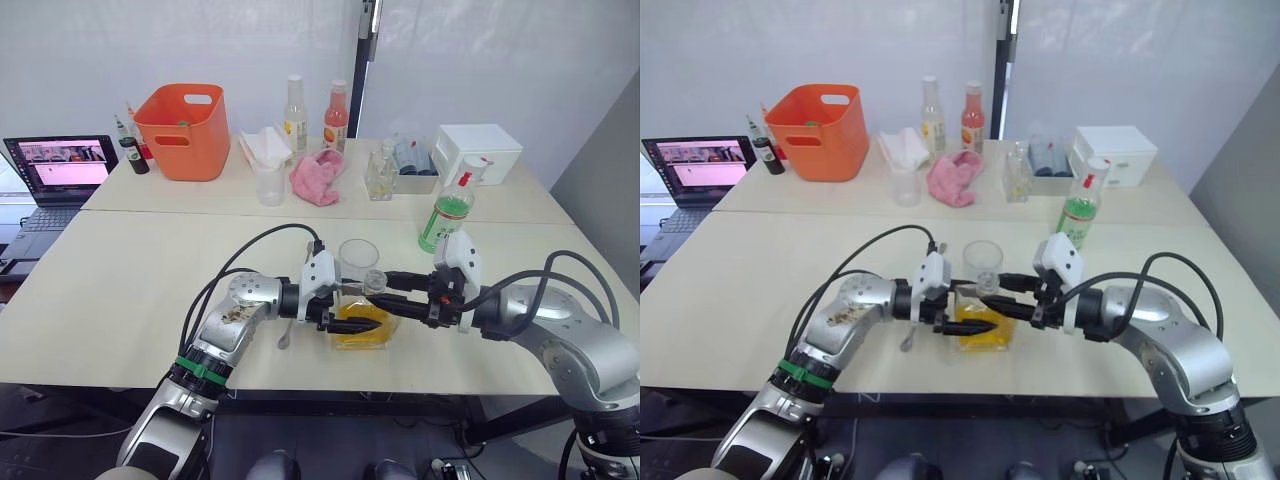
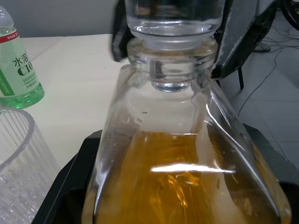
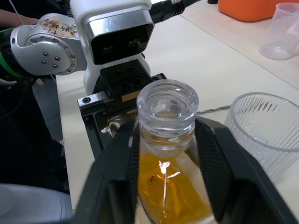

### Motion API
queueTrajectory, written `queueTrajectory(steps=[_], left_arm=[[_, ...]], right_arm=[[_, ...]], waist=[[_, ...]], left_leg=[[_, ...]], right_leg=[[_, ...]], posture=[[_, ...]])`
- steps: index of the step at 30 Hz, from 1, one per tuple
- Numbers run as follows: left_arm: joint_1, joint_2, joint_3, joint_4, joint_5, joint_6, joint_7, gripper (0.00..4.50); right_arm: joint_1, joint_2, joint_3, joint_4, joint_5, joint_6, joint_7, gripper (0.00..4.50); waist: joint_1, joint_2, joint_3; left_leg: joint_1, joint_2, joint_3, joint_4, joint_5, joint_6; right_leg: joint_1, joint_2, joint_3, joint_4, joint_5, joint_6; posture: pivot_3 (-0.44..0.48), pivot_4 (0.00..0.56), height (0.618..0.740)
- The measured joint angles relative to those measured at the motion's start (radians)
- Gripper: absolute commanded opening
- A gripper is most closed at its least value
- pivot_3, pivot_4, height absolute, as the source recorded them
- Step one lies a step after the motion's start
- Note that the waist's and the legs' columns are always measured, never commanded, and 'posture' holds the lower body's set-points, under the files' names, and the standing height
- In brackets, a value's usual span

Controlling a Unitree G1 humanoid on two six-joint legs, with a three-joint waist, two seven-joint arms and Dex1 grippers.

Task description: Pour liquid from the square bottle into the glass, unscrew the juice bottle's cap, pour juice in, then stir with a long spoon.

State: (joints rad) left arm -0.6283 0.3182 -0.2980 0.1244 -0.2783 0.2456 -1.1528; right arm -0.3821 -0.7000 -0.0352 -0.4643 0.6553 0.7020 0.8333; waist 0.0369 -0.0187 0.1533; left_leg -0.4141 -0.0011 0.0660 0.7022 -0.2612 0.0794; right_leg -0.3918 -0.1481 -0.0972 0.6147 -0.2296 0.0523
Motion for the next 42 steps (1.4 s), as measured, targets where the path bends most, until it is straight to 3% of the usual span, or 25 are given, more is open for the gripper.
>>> queueTrajectory(steps=[2, 10, 19, 32, 38, 42], left_arm=[[0.0, 0.0, -0.002, -0.002, 0.0, 0.0, 0.0, 2.84], [0.0, 0.0, -0.002, -0.006, 0.0, 0.005, 0.0, 2.84], [0.0, 0.001, 0.001, -0.01, 0.0, 0.018, 0.002, 2.84], [0.0, 0.007, 0.003, -0.01, -0.003, 0.019, 0.001, 2.84], [-0.001, 0.009, -0.002, -0.013, -0.001, 0.014, -0.001, 2.84], [-0.001, 0.01, -0.001, -0.014, -0.001, 0.014, -0.003, 2.84]], right_arm=[[-0.006, 0.002, -0.01, -0.004, 0.001, 0.0, -0.008, 3.8], [-0.006, 0.005, -0.02, -0.009, 0.038, 0.015, -0.014, 3.84], [-0.004, 0.005, -0.016, -0.017, 0.048, 0.016, -0.007, 1.07], [-0.007, 0.031, -0.032, -0.008, 0.109, 0.054, -0.05, 1.07], [-0.123, 0.02, -0.21, -0.014, 0.201, 0.06, -0.131, 1.07], [-0.1, 0.006, -0.217, -0.014, 0.208, 0.064, -0.151, 1.07]], waist=[[0.001, 0.0, 0.0], [0.001, 0.0, 0.0], [0.0, 0.0, 0.0], [-0.001, 0.001, 0.0], [0.002, 0.003, 0.001], [0.0, 0.004, 0.001]], left_leg=[[0.0, 0.0, 0.0, 0.0, 0.0, 0.0], [0.0, 0.0, 0.0, 0.0, 0.0, 0.0], [0.0, 0.0, 0.0, 0.0, 0.0, 0.0], [-0.001, 0.0, 0.0, 0.0, 0.0, 0.0], [-0.001, 0.0, 0.0, -0.001, 0.0, 0.0], [-0.001, 0.0, 0.001, -0.001, 0.0, 0.0]], right_leg=[[0.0, 0.0, 0.0, 0.0, 0.0, 0.0], [0.0, 0.0, 0.0, -0.001, 0.0, 0.0], [0.0, 0.0, 0.0, -0.001, 0.0, 0.0], [-0.001, 0.0, 0.0, 0.0, 0.0, 0.0], [-0.001, 0.0, 0.0, -0.001, 0.0, 0.0], [-0.001, 0.0, 0.0, -0.001, 0.0, 0.0]], posture=[[0.0, 0.15, 0.74], [0.0, 0.15, 0.74], [0.0, 0.15, 0.74], [0.0, 0.15, 0.74], [0.0, 0.15, 0.74], [0.0, 0.15, 0.74]])
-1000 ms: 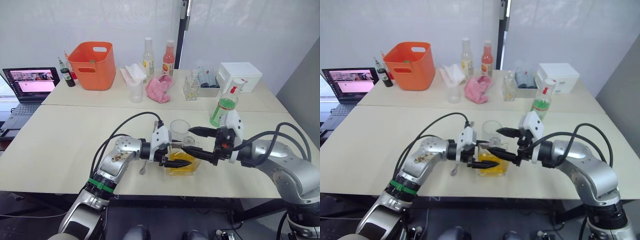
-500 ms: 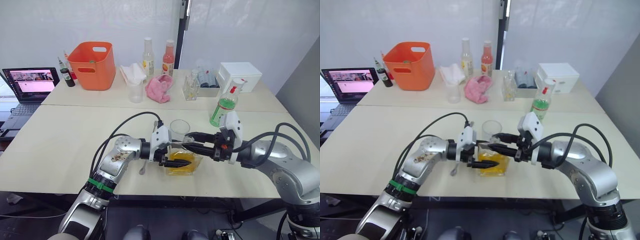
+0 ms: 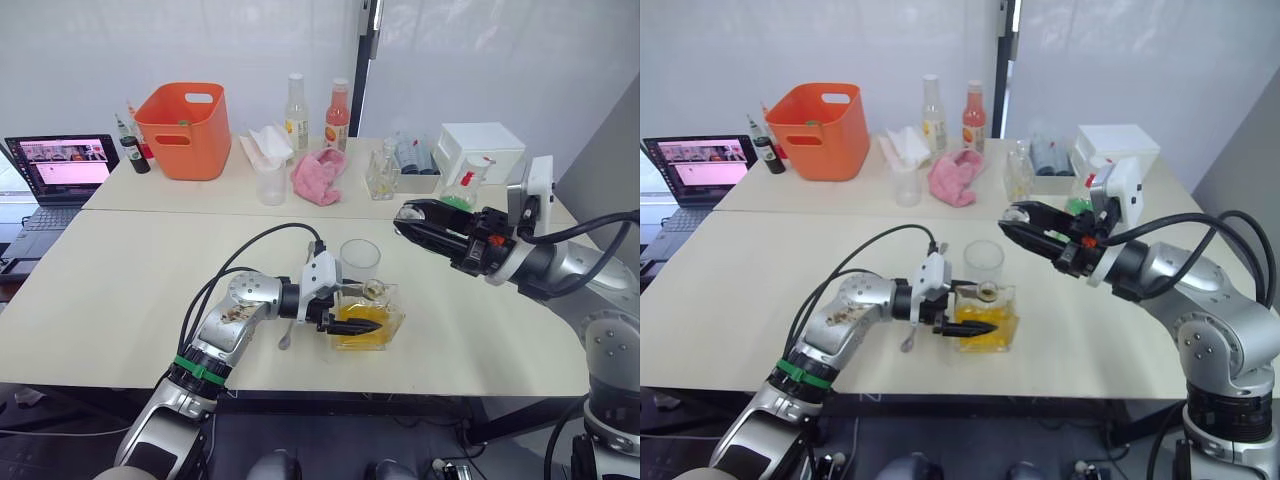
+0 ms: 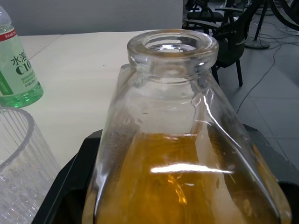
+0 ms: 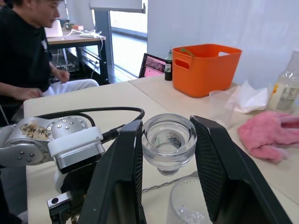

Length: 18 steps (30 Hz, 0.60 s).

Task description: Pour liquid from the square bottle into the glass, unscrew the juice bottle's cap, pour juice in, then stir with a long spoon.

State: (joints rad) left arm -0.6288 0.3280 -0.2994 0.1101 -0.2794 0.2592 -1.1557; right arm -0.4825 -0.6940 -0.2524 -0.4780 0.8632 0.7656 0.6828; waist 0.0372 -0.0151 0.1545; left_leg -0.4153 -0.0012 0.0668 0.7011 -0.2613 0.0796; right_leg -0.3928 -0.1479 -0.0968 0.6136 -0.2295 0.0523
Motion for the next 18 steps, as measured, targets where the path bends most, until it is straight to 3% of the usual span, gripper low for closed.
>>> queueTrajectory(steps=[8, 18], left_arm=[[0.0, -0.001, 0.0, -0.002, 0.0, 0.0, 0.0, 2.84], [0.002, 0.001, 0.002, -0.006, 0.0, 0.001, 0.0, 2.84]], right_arm=[[0.122, 0.006, 0.004, 0.168, -0.269, -0.055, -0.215, 1.07], [0.237, 0.256, -0.067, 0.379, -0.565, -0.182, -0.646, 1.07]], waist=[[0.001, 0.0, 0.0], [-0.001, 0.003, 0.0]], left_leg=[[0.0, 0.0, 0.001, 0.0, 0.003, -0.004], [0.0, -0.001, 0.002, -0.001, 0.005, -0.008]], right_leg=[[0.0, 0.0, 0.0, 0.0, 0.0, 0.0], [-0.002, 0.0, 0.002, 0.001, 0.0, 0.0]], posture=[[0.0, 0.15, 0.74], [0.0, 0.15, 0.74]])
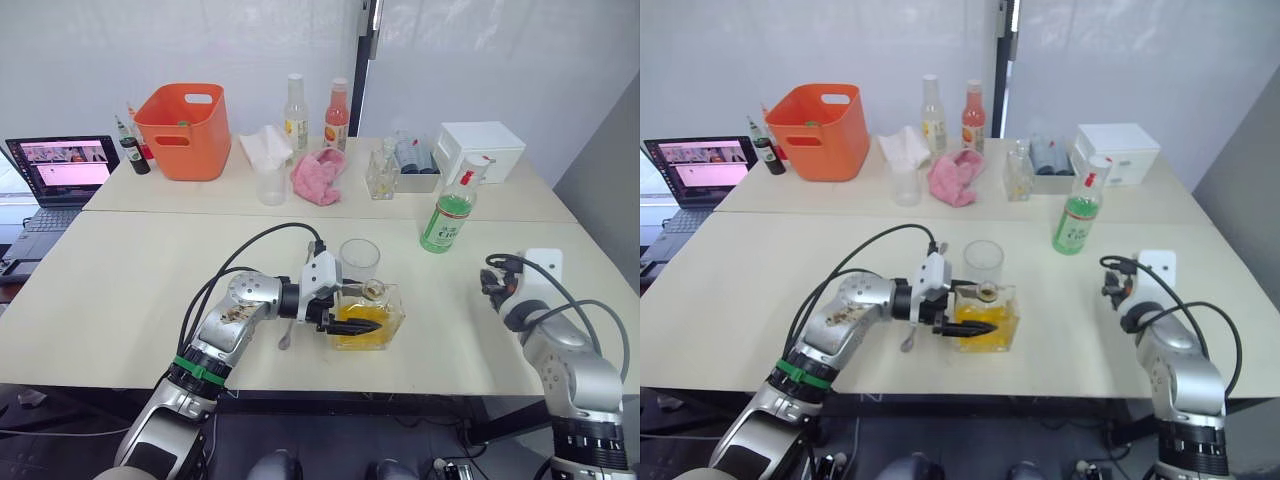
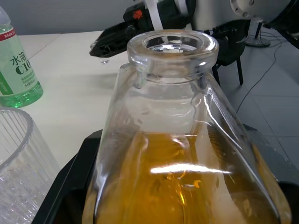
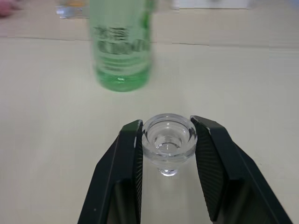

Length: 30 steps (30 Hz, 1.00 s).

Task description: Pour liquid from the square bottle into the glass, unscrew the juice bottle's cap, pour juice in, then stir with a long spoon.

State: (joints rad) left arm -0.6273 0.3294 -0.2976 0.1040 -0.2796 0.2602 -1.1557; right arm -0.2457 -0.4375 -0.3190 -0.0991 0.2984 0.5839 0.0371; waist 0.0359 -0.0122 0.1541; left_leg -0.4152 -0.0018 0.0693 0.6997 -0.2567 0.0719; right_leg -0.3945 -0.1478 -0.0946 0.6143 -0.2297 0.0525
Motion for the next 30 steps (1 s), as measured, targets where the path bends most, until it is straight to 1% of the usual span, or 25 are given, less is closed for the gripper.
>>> queueTrajectory(steps=[8, 17, 19, 23, 26, 30], left_arm=[[0.001, 0.003, 0.001, 0.0, 0.0, 0.0, -0.001, 2.84], [0.0, 0.002, 0.002, 0.0, 0.001, 0.0, -0.001, 2.84], [0.0, 0.002, 0.002, 0.0, 0.0, 0.0, -0.001, 2.84], [0.0, 0.004, 0.004, 0.0, 0.0, 0.001, -0.003, 2.84], [0.0, 0.006, 0.005, 0.0, 0.0, 0.002, -0.004, 2.84], [0.0, 0.006, 0.005, 0.0, 0.0, 0.002, -0.004, 2.84]], right_arm=[[0.01, 0.062, -0.009, 0.103, -0.086, -0.097, -0.079, 1.07], [-0.005, 0.067, -0.012, 0.144, -0.097, -0.131, -0.081, 1.07], [-0.006, 0.067, -0.014, 0.146, -0.096, -0.133, -0.079, 2.12], [0.003, 0.075, -0.019, 0.168, -0.095, -0.126, -0.077, 3.39], [0.004, 0.079, -0.024, 0.168, -0.09, -0.126, -0.075, 4.46], [0.004, 0.082, -0.03, 0.162, -0.087, -0.128, -0.072, 4.5]], waist=[[-0.003, 0.002, 0.0], [-0.006, 0.002, 0.0], [-0.006, 0.002, 0.0], [-0.008, 0.003, 0.0], [-0.011, 0.004, 0.0], [-0.011, 0.004, 0.0]], left_leg=[[0.0, 0.0, 0.0, 0.0, 0.0, 0.0], [0.002, 0.0, 0.0, 0.0, 0.0, 0.001], [0.002, 0.0, 0.0, 0.0, 0.0, 0.001], [0.002, 0.0, 0.0, -0.001, 0.0, 0.0], [0.002, 0.0, 0.0, -0.001, 0.0, 0.0], [0.002, 0.0, 0.0, -0.001, 0.0, 0.001]], right_leg=[[0.0, 0.0, 0.0, 0.0, 0.0, 0.0], [0.002, 0.0, 0.0, 0.0, 0.0, 0.0], [0.002, 0.0, 0.0, 0.0, 0.0, 0.0], [0.002, 0.0, 0.0, 0.0, 0.0, 0.0], [0.002, 0.0, 0.0, 0.0, 0.0, 0.0], [0.002, 0.0, 0.0, 0.0, 0.0, 0.0]], posture=[[0.0, 0.15, 0.74], [0.0, 0.15, 0.74], [0.0, 0.15, 0.74], [0.0, 0.15, 0.74], [0.0, 0.15, 0.74], [0.0, 0.15, 0.74]])
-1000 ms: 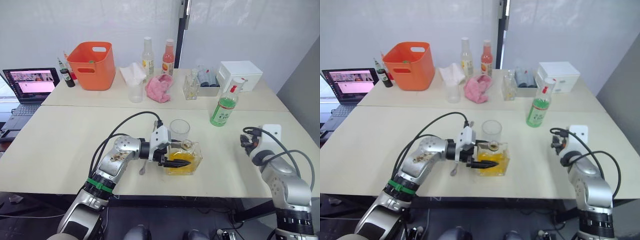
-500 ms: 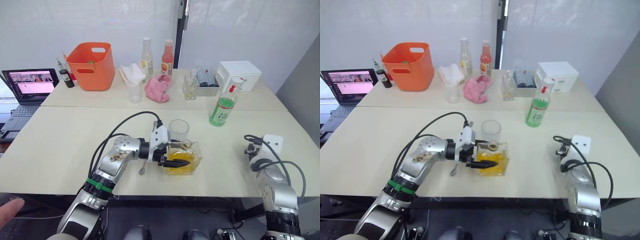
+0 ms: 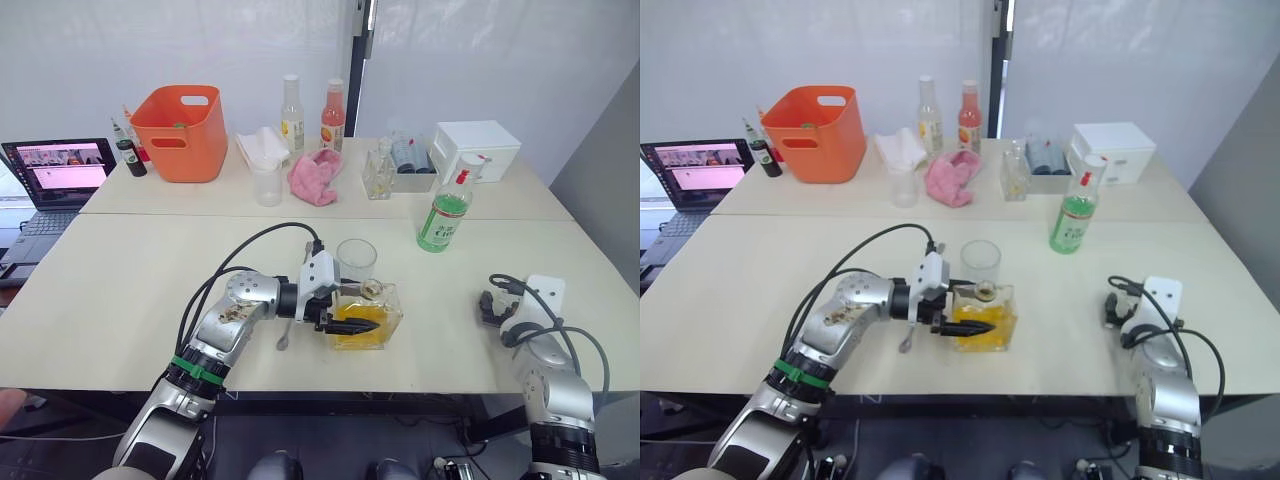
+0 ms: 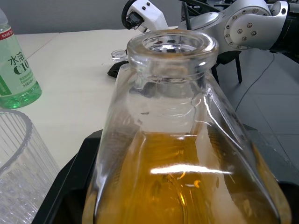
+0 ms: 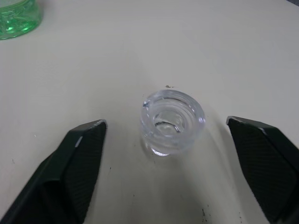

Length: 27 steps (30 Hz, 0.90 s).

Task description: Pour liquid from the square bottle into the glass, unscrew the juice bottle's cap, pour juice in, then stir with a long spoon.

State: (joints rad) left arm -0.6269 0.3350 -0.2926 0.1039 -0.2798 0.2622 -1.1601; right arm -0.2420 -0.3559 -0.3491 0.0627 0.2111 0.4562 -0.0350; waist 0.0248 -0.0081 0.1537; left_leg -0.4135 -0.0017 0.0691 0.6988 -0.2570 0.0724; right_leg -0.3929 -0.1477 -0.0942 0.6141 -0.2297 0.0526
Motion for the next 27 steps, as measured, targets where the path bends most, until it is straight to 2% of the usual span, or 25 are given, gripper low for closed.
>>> queueTrajectory(steps=[9, 14, 19, 23, 27], left_arm=[[0.0, -0.001, 0.001, 0.001, -0.001, -0.001, -0.004, 2.84], [0.003, 0.005, 0.01, -0.001, -0.006, -0.001, -0.011, 2.84], [0.023, 0.029, 0.023, -0.026, -0.025, 0.007, -0.013, 2.84], [0.056, 0.062, 0.035, -0.074, -0.057, 0.035, -0.029, 2.84], [0.088, 0.108, 0.067, -0.12, -0.102, 0.093, -0.039, 2.84]], right_arm=[[0.004, 0.003, -0.026, -0.06, 0.01, -0.005, 0.009, 4.5], [0.06, -0.037, -0.04, -0.241, 0.055, 0.014, 0.082, 4.5], [0.119, -0.115, -0.05, -0.43, 0.155, 0.015, 0.248, 4.5], [0.222, -0.211, -0.023, -0.537, 0.257, 0.052, 0.431, 4.5], [0.284, -0.258, -0.017, -0.597, 0.39, 0.111, 0.574, 4.5]], waist=[[0.0, 0.0, 0.0], [-0.003, 0.001, 0.0], [-0.013, 0.001, 0.0], [-0.013, 0.001, 0.0], [-0.014, 0.001, 0.0]], left_leg=[[0.0, 0.0, 0.0, 0.0, 0.0, 0.0], [0.0, 0.0, 0.0, -0.001, 0.0, 0.0], [0.0, 0.0, 0.0, -0.003, -0.003, 0.004], [-0.001, 0.001, 0.0, -0.003, -0.003, 0.005], [0.0, 0.001, 0.0, -0.003, -0.004, 0.007]], right_leg=[[0.0, 0.0, 0.0, 0.0, 0.0, 0.0], [-0.001, 0.0, 0.001, 0.0, 0.0, 0.0], [-0.002, 0.001, 0.001, 0.0, 0.0, 0.0], [-0.002, 0.001, 0.001, -0.001, 0.0, 0.0], [-0.002, 0.001, 0.002, -0.001, 0.0, 0.0]], posture=[[0.0, 0.15, 0.74], [0.0, 0.15, 0.74], [0.0, 0.15, 0.74], [0.0, 0.15, 0.74], [0.0, 0.15, 0.74]])
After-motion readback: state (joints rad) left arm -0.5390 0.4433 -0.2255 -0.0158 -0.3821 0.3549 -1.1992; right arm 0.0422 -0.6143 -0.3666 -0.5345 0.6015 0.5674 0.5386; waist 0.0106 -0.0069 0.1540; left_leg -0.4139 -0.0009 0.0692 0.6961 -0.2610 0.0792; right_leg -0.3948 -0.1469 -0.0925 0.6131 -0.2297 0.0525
